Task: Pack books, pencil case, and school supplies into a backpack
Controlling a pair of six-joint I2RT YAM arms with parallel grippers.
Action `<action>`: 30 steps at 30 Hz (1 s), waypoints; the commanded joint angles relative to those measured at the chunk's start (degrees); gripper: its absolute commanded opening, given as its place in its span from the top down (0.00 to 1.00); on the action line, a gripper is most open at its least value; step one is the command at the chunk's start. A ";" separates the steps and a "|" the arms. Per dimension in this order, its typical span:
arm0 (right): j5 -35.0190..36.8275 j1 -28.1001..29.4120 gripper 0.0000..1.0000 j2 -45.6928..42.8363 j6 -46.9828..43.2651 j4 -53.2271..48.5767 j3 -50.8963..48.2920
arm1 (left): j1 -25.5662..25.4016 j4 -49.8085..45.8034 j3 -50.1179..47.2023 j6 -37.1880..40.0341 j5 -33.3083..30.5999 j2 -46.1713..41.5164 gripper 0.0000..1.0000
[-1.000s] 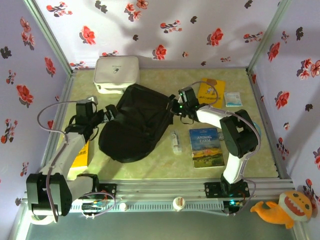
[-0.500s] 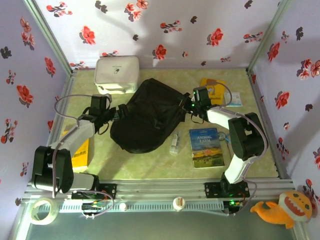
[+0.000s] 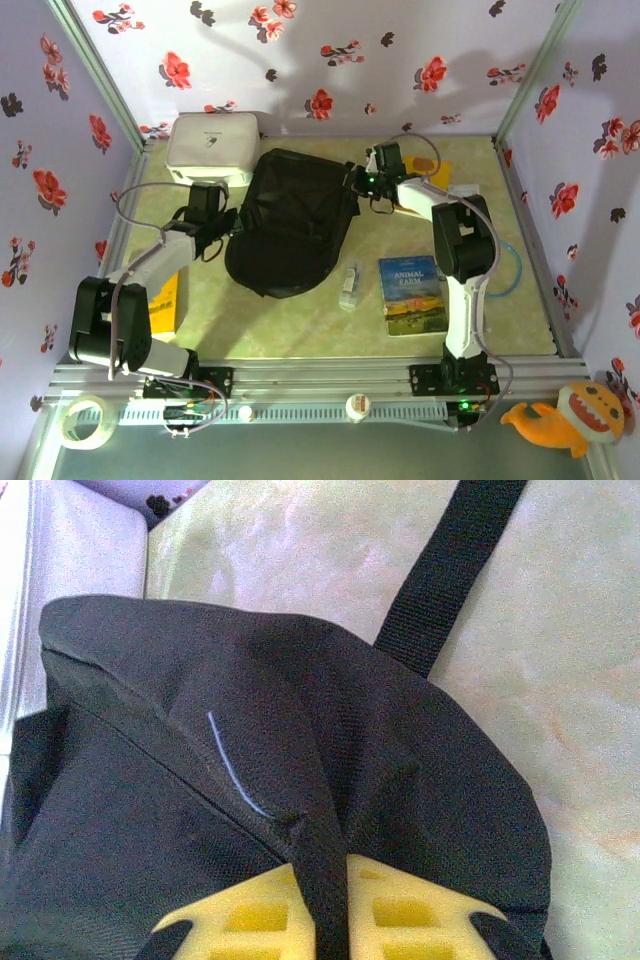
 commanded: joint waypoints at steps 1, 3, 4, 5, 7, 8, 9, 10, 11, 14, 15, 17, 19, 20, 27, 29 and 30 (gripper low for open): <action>-0.78 0.09 0.82 1.95 -1.10 0.79 4.96 | -1.40 -2.25 1.42 0.40 -1.17 -0.44 0.00; -0.14 0.09 0.68 0.34 -0.15 0.22 4.78 | -2.69 -4.10 2.55 2.13 -1.16 -1.06 0.00; 0.34 0.09 0.62 -0.77 0.08 -0.42 4.42 | -3.30 -4.98 3.16 2.74 -1.17 -1.37 0.00; 1.15 0.01 0.56 -2.55 0.26 -1.82 3.66 | -4.02 -6.03 3.77 3.44 -1.14 -1.62 0.00; 2.75 0.00 0.46 -6.57 0.25 -4.11 0.98 | -5.64 -7.43 4.46 4.58 -1.17 -2.01 0.00; 3.54 0.08 0.42 -8.91 0.30 -5.00 -1.24 | -6.56 -8.10 4.77 4.95 -1.15 -2.12 0.00; 3.67 0.00 0.39 -11.45 0.60 -5.56 -3.99 | -7.58 -8.64 4.99 5.42 -1.14 -2.14 0.00; 3.50 0.07 0.39 -13.87 0.74 -5.94 -6.38 | -8.47 -8.97 5.09 5.69 -1.17 -2.08 0.00; 3.14 0.09 0.38 -16.10 1.09 -6.51 -9.54 | -9.37 -9.15 5.18 5.87 -1.16 -2.08 0.00; 1.60 0.51 0.38 -22.82 2.59 -7.57 -18.22 | -12.25 -8.28 5.31 6.03 -1.15 -1.93 0.01; 1.01 0.89 0.38 -24.58 2.77 -8.13 -20.76 | -13.22 -7.79 5.50 5.79 -1.17 -1.70 0.01; 0.98 2.17 0.38 -27.33 2.96 -9.45 -24.32 | -14.84 -6.68 6.07 5.25 -1.01 -0.83 0.01; 0.32 3.88 0.39 -28.57 3.19 -9.75 -26.72 | -16.19 -5.79 7.00 4.70 -0.41 0.66 0.01; -0.25 4.80 0.39 -28.50 3.31 -9.69 -27.31 | -16.67 -5.41 7.56 4.35 0.26 1.74 0.02; -1.31 8.17 0.52 -23.09 3.61 -8.46 -25.23 | -18.85 -2.27 10.08 -4.85 3.21 8.80 0.11; -0.75 8.13 0.59 -22.47 2.34 -8.48 -26.18 | -19.53 -0.19 9.93 -8.31 4.72 9.94 0.14; -0.32 8.09 0.62 -22.41 1.65 -8.67 -26.80 | -19.89 0.63 9.85 -10.05 5.15 10.48 0.14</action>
